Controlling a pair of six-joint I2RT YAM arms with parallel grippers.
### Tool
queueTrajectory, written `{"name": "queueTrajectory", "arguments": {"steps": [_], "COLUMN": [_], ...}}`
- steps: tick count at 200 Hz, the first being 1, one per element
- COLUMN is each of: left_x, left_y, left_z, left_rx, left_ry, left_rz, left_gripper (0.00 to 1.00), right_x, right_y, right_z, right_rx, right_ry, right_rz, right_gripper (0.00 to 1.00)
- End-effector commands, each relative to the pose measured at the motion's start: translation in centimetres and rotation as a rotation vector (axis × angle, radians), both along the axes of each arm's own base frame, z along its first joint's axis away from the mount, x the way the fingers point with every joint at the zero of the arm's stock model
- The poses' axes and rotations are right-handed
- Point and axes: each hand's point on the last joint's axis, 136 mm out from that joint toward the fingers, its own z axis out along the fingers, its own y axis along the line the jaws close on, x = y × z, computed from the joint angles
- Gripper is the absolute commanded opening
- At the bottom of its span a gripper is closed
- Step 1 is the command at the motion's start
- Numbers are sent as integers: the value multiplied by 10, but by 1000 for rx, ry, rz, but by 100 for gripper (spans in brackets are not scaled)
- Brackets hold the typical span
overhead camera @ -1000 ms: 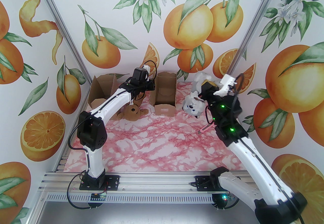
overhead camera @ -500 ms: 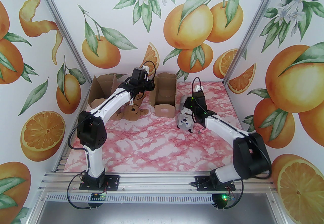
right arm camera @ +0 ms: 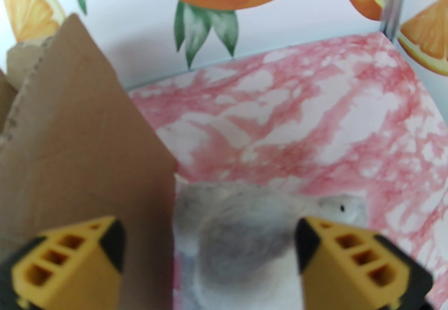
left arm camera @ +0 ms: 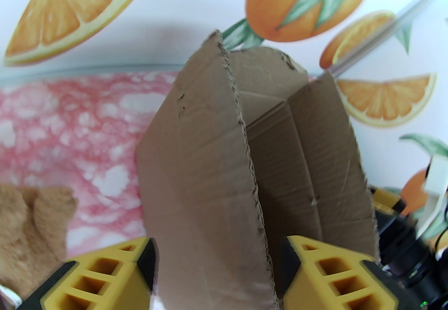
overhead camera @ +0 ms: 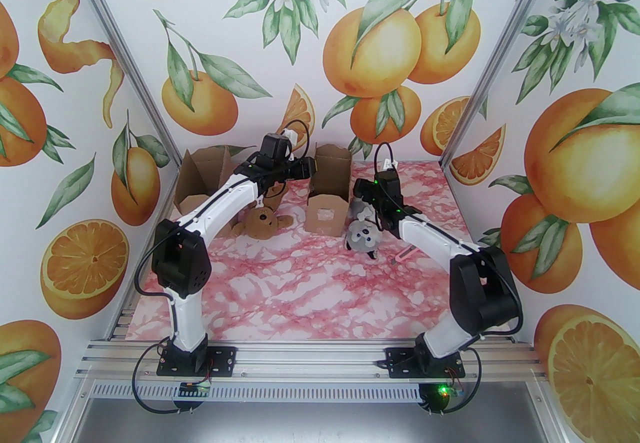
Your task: Unpack the express box
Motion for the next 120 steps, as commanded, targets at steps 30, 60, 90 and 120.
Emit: {"name": "queueTrajectory", "arguments": {"steps": [30, 60, 90, 120], "left_x": [-46, -76, -87, -95], "left_y": [44, 78, 102, 108], "left_z": [102, 81, 17, -22], "left_rx": [124, 275, 373, 363], "left_ry": [-401, -465, -366, -352], "left_rz": [27, 44, 53, 59], "left_gripper": [92, 100, 100, 100], "right_x": [-20, -43, -75, -120], "right_y": [-25, -39, -62, -96], "right_z": [73, 83, 65, 38], "right_rx": [-53, -79, -135, -206], "right_ry": [-143, -170, -120, -82], "right_rz": [-61, -92, -169, -290], "right_gripper": [100, 100, 100, 100]}}
